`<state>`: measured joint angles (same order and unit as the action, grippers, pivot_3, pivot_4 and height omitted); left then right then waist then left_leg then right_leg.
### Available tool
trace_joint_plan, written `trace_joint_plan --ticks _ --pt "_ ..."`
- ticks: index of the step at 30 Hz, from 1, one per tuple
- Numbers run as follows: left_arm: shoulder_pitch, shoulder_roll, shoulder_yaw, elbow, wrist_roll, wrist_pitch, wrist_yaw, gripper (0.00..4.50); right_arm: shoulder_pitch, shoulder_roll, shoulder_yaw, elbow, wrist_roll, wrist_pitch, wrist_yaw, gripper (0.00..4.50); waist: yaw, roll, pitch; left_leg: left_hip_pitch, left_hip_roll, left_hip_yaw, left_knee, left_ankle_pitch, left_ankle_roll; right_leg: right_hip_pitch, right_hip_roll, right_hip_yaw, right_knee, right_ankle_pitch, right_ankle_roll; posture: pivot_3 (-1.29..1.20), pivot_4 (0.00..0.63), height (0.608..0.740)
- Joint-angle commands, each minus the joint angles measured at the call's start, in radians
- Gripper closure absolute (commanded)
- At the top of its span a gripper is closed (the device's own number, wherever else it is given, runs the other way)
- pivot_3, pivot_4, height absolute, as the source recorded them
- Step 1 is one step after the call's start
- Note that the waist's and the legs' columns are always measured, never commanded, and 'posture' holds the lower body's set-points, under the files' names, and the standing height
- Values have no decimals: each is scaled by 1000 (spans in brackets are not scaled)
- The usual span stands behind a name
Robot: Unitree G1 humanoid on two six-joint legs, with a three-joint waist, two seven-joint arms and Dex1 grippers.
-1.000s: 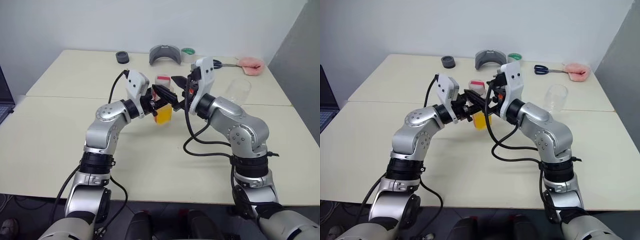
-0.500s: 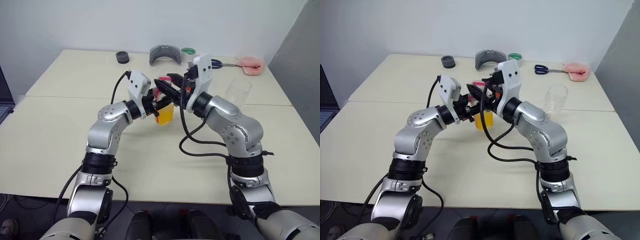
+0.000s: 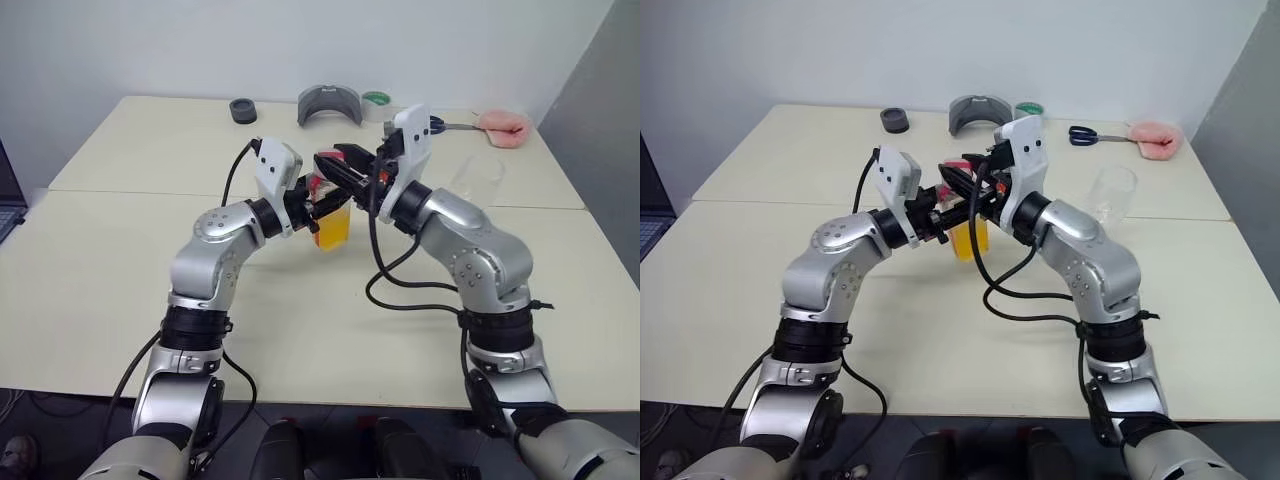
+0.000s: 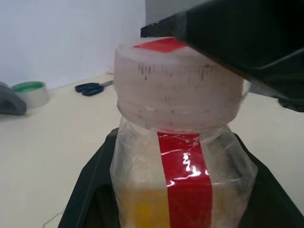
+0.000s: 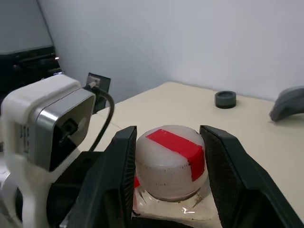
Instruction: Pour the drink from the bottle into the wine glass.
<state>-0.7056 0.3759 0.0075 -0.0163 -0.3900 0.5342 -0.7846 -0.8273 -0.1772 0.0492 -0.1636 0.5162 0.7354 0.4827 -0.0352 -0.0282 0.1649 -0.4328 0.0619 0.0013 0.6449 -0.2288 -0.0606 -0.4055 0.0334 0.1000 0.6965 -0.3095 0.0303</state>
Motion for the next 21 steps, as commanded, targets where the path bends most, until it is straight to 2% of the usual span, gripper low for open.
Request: trace_joint_plan --ticks 1,6,10,12,13,18,21 --pt "-7 54 -16 -184 -152 118 -126 2412 -89 -61 -7 54 87 -6 226 2749 -3 1 1 0 0 0 0 0 0 0 0 0 0 0 0 0 150 740" --pt "-45 133 2 -228 -280 249 -212 2412 -195 -142 29 170 153 -8 533 2749 -6 3 2 0 0 -1 0 0 0 0 0 -1 0 0 0 0 150 740" --pt "-73 180 -2 -218 -307 274 -272 2412 -234 -171 44 215 156 7 634 2749 -6 3 3 0 0 -1 0 0 0 0 0 -1 0 0 0 0 150 740" --pt "-79 189 -3 -211 -300 267 -279 2412 -233 -190 39 222 149 11 655 2004 -5 4 3 0 0 -1 0 0 0 0 0 -1 0 0 0 0 150 740" --pt "-80 189 -1 -206 -297 265 -276 2412 -229 -200 34 219 150 17 662 1780 -5 4 3 0 0 -1 0 0 0 0 0 -1 0 0 0 0 150 740" --pt "-50 198 0 -188 -260 216 -255 2412 -150 -274 -31 101 188 96 591 38 0 4 3 0 0 -1 1 0 0 0 0 -1 0 0 0 0 150 740" --pt "-29 195 6 -172 -235 186 -228 2412 -68 -302 -87 -27 228 165 486 13 3 4 3 0 0 -1 0 0 0 0 0 -1 0 0 -1 0 150 740"
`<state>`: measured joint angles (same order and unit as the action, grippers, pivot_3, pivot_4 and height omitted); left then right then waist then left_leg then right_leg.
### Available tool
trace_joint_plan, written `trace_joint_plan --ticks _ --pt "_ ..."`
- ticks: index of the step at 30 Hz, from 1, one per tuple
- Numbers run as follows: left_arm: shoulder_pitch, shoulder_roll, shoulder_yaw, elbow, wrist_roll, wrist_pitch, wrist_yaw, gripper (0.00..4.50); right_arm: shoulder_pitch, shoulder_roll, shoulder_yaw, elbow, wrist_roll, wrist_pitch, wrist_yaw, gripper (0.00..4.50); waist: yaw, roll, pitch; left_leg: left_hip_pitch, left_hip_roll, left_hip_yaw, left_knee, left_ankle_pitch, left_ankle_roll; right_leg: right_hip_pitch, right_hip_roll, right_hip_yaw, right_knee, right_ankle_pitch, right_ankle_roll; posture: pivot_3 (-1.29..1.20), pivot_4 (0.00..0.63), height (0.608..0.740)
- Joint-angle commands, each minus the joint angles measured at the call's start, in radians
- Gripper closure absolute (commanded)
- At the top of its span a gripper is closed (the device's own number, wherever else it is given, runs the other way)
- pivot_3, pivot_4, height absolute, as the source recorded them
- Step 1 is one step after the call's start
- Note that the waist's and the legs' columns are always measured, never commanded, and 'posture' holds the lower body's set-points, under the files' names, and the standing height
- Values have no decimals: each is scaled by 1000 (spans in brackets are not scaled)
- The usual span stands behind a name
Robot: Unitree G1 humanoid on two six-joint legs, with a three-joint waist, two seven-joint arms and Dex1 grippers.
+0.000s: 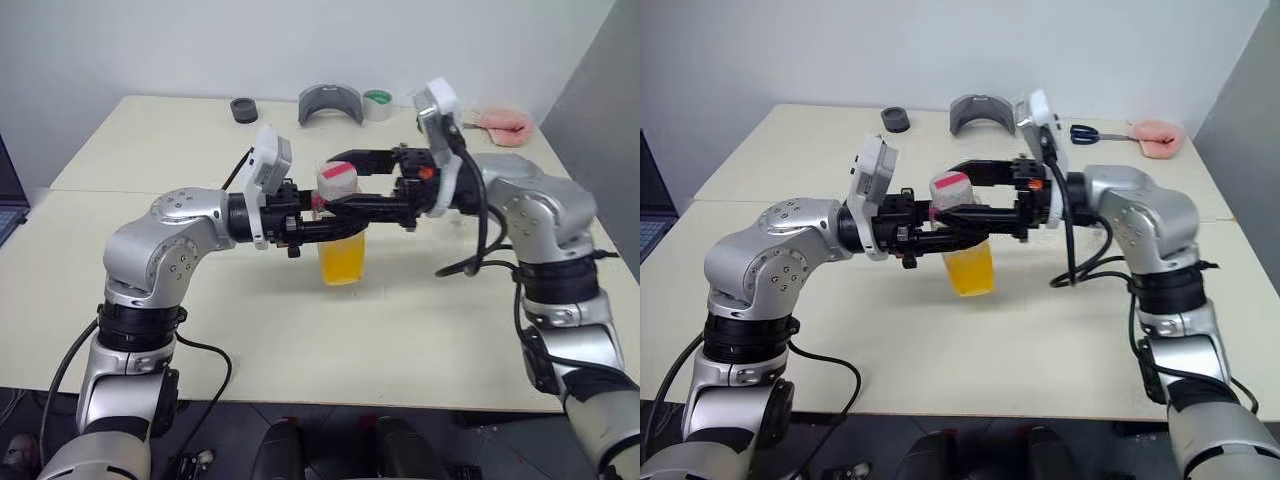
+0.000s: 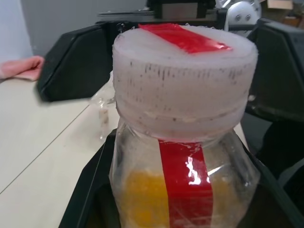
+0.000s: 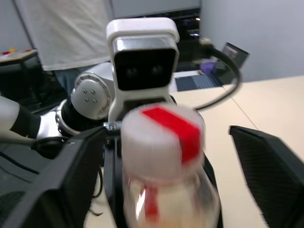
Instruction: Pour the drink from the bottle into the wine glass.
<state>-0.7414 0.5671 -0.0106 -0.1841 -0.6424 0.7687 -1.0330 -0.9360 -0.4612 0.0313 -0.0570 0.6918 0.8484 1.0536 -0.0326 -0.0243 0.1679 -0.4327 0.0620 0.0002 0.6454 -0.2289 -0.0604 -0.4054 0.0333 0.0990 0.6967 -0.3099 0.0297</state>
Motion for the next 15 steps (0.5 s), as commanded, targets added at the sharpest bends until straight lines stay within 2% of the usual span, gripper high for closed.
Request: trace_joint_plan --ticks 1,5,9,15 --pt "13 3 22 0 30 -65 28 2412 65 -18 -86 -178 64 73 -126 13 0 0 0 0 0 0 0 0 0 0 0 0 0 0 0 0 150 740" --pt "24 -23 18 38 87 -137 81 2412 142 33 -122 -332 66 123 -344 13 -3 0 0 0 0 0 0 0 0 0 0 0 1 0 0 0 150 740" --pt "26 -75 15 85 163 -211 181 2412 192 115 -84 -438 -62 105 -598 13 -2 0 0 0 0 0 1 0 0 0 0 1 1 0 0 0 150 740" --pt "54 -131 20 72 194 -218 282 2412 207 182 -20 -479 -200 59 -781 13 -1 0 0 0 0 0 0 0 0 0 0 1 1 0 0 0 150 740"
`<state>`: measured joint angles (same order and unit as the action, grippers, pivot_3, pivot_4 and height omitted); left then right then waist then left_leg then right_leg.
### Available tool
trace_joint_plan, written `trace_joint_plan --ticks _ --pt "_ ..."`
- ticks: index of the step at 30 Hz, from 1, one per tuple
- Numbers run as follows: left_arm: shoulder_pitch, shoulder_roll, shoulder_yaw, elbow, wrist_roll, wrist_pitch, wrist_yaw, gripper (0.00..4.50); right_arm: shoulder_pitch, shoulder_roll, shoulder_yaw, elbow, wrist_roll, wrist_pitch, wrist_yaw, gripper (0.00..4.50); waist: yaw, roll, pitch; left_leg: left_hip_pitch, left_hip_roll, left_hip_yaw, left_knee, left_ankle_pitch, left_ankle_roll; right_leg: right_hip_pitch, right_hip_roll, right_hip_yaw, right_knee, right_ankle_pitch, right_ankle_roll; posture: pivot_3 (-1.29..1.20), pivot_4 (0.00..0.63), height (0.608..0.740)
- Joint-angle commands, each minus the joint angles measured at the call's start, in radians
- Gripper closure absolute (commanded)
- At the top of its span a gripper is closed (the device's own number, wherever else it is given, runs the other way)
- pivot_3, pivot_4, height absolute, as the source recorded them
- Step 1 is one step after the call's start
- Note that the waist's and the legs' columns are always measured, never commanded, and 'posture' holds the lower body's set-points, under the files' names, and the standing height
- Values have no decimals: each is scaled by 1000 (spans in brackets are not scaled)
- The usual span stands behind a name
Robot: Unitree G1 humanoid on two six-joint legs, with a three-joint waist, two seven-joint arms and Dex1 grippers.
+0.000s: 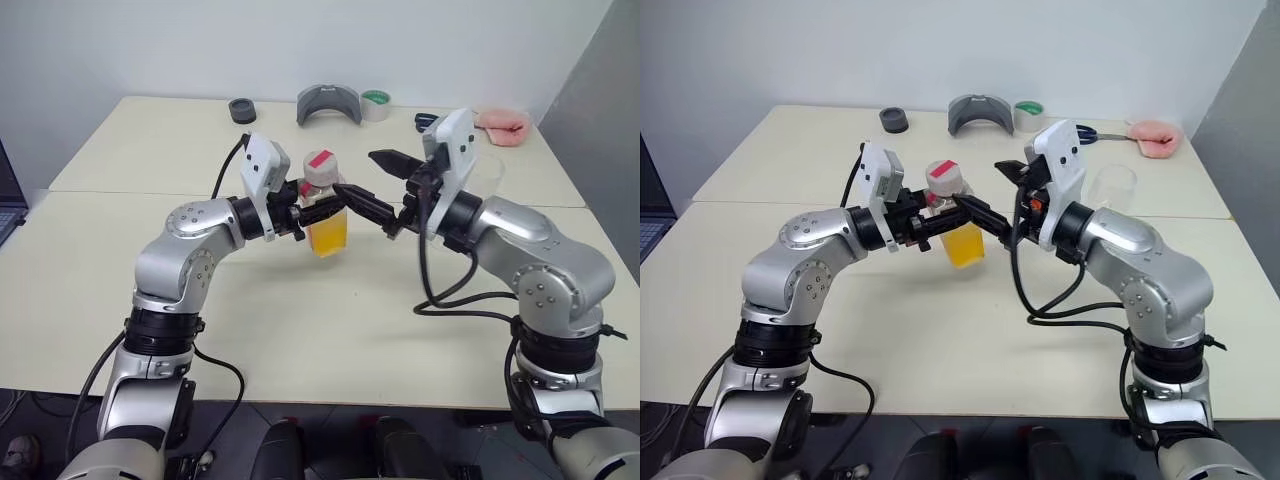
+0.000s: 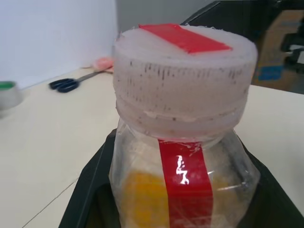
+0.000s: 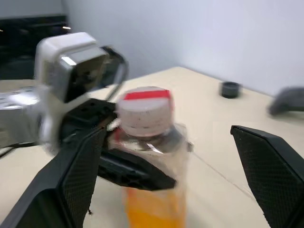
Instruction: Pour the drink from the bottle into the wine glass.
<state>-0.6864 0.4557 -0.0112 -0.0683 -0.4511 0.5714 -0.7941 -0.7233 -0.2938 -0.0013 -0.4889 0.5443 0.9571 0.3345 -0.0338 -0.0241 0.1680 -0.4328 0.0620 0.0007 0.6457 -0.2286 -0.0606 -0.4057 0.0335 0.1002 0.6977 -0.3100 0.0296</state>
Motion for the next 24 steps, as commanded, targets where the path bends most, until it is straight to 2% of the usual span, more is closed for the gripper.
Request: trace_joint_plan --ticks 1,10,24 --pt "3 -27 19 -50 4 -19 55 2412 -7 26 17 -48 -56 -54 -71 13 1 0 0 0 0 0 0 0 0 0 0 0 0 0 0 0 150 740" --pt "2 -46 14 -50 2 -13 92 2412 17 97 43 -73 -8 -48 -57 13 0 0 0 0 0 0 0 0 0 0 0 0 0 0 0 0 150 740" --pt "-27 -73 -15 -51 2 -7 92 2412 10 108 110 27 -97 -144 -60 13 0 0 0 0 0 0 0 0 0 0 0 0 0 0 0 0 150 740"
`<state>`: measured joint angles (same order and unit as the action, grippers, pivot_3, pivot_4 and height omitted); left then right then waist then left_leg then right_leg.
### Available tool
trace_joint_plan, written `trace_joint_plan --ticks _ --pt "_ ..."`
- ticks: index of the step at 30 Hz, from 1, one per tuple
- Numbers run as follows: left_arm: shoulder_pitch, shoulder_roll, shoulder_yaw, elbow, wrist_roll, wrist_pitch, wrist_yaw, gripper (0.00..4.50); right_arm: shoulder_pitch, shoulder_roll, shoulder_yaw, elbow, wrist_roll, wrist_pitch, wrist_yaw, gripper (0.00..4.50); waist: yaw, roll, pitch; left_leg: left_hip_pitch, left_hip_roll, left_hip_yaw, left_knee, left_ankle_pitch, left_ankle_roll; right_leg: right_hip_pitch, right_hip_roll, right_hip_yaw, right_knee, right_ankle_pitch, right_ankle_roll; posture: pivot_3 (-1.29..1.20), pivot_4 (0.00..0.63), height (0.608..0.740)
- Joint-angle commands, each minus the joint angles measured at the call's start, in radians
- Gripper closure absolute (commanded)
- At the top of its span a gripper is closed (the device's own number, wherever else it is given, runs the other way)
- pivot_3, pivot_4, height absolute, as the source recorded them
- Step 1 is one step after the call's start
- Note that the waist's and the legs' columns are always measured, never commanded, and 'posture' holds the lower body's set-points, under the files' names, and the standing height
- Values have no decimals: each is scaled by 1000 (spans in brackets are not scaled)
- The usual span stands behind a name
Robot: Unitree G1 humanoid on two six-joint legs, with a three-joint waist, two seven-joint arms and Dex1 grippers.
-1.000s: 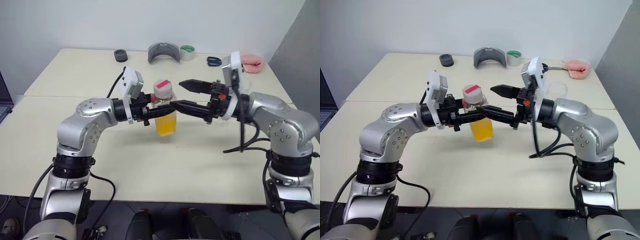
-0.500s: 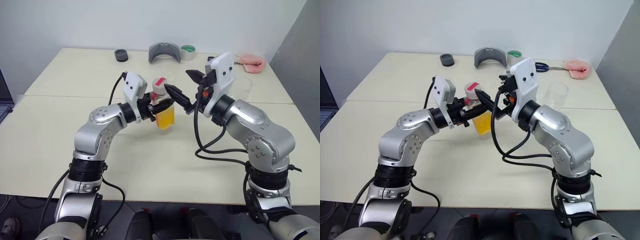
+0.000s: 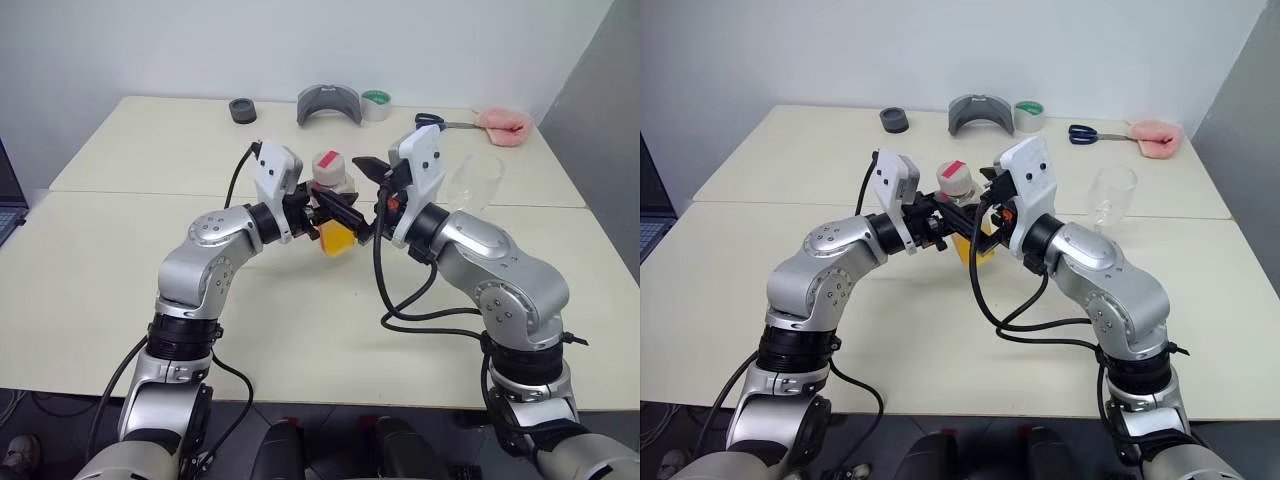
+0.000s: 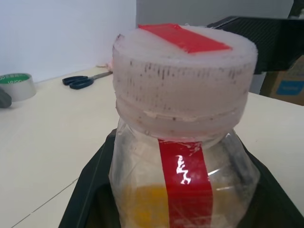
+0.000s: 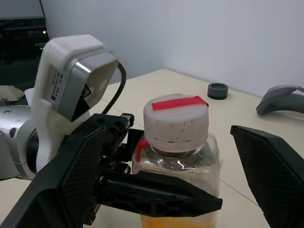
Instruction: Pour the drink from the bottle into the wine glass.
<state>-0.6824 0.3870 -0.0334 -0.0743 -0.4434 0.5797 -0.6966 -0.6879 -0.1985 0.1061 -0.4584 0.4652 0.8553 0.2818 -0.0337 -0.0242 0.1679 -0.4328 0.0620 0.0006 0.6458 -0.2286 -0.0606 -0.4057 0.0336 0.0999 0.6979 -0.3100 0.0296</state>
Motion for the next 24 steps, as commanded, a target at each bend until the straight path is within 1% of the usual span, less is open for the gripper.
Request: trace_joint_plan --ticks 1,10,13,19,20,24 --pt "-32 -4 5 -44 -5 -17 -7 2412 -26 17 1 2 -24 -48 -9 13 0 0 0 0 0 0 0 0 0 0 0 0 0 0 0 0 150 740" --pt "-34 -8 -3 -38 3 -22 -13 2412 -45 47 -21 40 -24 -76 -13 13 0 0 0 0 0 0 0 0 0 0 0 0 0 0 0 0 150 740" --pt "-35 -10 -6 -40 4 -23 -11 2412 -41 51 -16 42 -24 -76 -9 576 0 0 0 0 0 0 0 0 0 0 0 0 0 0 0 0 150 740" --pt "-36 -10 -2 -38 5 -23 -13 2412 -35 45 -5 44 -18 -79 19 2597 0 0 0 0 0 0 0 0 0 0 0 0 0 0 0 0 150 740" --pt "-35 -10 -2 -41 5 -21 -14 2412 -36 46 -7 46 -18 -81 21 2659 0 0 0 0 0 0 0 0 0 0 0 0 0 0 0 0 150 740" --pt "-33 -7 -3 -43 4 -20 -17 2412 -49 41 -10 64 -27 -87 25 2658 0 0 0 0 0 0 0 0 0 0 0 0 0 0 0 0 150 740"
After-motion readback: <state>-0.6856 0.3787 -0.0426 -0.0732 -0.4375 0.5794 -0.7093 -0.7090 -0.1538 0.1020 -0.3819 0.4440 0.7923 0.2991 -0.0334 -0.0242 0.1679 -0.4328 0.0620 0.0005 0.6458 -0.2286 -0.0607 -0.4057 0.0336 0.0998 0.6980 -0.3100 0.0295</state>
